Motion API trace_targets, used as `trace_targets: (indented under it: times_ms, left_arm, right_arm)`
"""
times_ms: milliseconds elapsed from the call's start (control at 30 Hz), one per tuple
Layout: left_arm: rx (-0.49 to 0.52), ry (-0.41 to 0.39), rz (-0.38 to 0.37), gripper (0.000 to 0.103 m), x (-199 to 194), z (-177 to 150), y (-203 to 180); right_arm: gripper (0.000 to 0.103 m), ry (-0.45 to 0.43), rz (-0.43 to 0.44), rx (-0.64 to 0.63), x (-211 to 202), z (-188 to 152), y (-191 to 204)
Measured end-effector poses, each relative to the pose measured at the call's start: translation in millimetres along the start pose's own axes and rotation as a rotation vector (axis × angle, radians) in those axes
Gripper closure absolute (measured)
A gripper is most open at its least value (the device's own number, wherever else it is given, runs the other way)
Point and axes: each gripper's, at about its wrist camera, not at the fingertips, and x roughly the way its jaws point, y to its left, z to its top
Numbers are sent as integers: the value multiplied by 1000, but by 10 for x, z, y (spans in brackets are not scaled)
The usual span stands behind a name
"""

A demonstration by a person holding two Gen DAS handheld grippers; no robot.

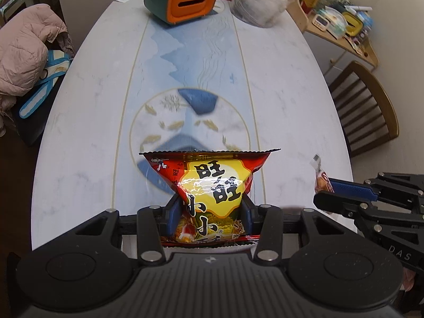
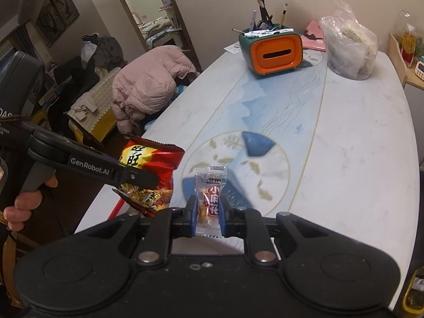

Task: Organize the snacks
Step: 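Carry the orange chip bag and small wrapped candy into the white box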

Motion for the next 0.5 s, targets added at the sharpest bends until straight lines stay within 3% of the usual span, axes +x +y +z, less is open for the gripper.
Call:
trace_targets:
  times_ms: [500]
  left_arm:
    - [57,36,47,59,-17,-752,57]
  right_arm:
    - [88,49,12,37,-5,-539,337]
